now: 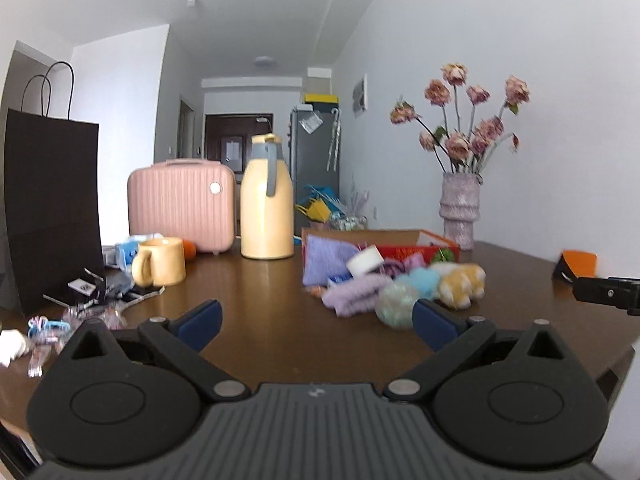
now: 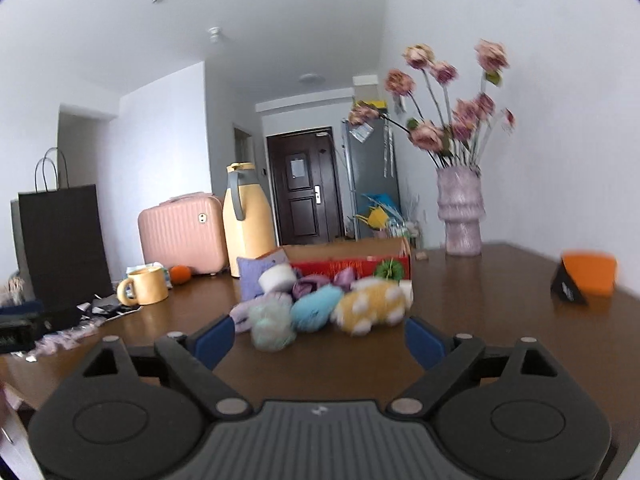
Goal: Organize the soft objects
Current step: 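Withdraw the left tool and move both tools back toward the soft pile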
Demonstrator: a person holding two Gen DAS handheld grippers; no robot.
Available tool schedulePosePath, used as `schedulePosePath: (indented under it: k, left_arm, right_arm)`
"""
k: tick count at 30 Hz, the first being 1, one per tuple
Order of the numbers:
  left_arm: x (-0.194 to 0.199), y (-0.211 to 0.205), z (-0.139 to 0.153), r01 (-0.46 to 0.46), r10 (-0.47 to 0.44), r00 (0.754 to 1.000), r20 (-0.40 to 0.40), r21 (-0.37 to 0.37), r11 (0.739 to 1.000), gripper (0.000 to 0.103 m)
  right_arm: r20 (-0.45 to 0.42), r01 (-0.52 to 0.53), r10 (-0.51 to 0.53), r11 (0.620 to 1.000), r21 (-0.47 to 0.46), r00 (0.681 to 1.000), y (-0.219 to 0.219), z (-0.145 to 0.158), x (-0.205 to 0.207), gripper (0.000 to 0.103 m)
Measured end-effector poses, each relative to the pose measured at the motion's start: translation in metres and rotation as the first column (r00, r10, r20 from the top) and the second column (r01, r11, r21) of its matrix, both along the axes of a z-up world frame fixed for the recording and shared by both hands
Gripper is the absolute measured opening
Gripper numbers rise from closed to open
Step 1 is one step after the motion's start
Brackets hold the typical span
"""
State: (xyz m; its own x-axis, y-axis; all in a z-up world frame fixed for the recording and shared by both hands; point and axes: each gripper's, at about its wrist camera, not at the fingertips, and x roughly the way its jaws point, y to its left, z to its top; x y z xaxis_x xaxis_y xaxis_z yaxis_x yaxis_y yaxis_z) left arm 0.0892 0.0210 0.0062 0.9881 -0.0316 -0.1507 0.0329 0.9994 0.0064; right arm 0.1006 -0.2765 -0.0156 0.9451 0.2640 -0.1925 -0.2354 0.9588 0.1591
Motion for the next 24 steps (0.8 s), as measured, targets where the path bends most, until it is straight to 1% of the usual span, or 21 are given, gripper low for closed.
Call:
schedulePosePath:
  k: [2, 5, 7, 11, 15, 18, 24]
  left_arm:
    - [-0.011, 0.000, -0.008, 0.009, -0.009, 1.000, -0.019, 0.000, 1.000, 0.103]
    - [-0.016, -0.002, -0.015, 0.027, -0.026, 0.999, -0.036, 0.023, 0.999, 0.103]
    - [-0.013, -0.005, -0.015, 0.020, -0.019, 0.999, -0.034, 0.038, 0.999, 0.103]
    - [-0.009, -0.003, -0.019, 0.015, -0.015, 0.999, -0.045, 0.013, 1.000, 0.103]
    - [-0.004, -0.006, -0.023, 0.010, -0.009, 0.998, -0.062, 0.016, 1.000, 0.103]
    - [0.002, -0.007, -0.026, 0.013, -0.012, 0.997, -0.076, 0.015, 1.000, 0.103]
    - [0.021, -0.009, -0.025, 0.007, -0.005, 0.995, -0.099, 0.015, 1.000, 0.103]
  right_arm:
    - [-0.017, -0.011, 0.012, 1.000, 0.028, 1.000, 0.002, -0.008, -0.011, 0.096]
    - [-0.024, -0.015, 0.015, 1.000, -0.003, 1.000, 0.009, -0.013, -0.013, 0.096]
    - [-0.017, -0.004, 0.003, 1.000, -0.018, 1.000, 0.011, -0.014, -0.012, 0.096]
    - [-0.022, 0.001, -0.001, 1.000, -0.032, 1.000, 0.012, -0.017, -0.010, 0.096]
    - [-0.032, 0.018, -0.019, 0.999, -0.026, 0.999, 0.010, -0.019, -0.005, 0.096]
    - [-0.036, 0.026, -0.027, 0.999, -0.040, 0.999, 0.011, -0.019, -0.002, 0.096]
    - [-0.060, 0.019, -0.023, 0.998, -0.068, 0.998, 0.016, -0.015, 0.020, 0.095]
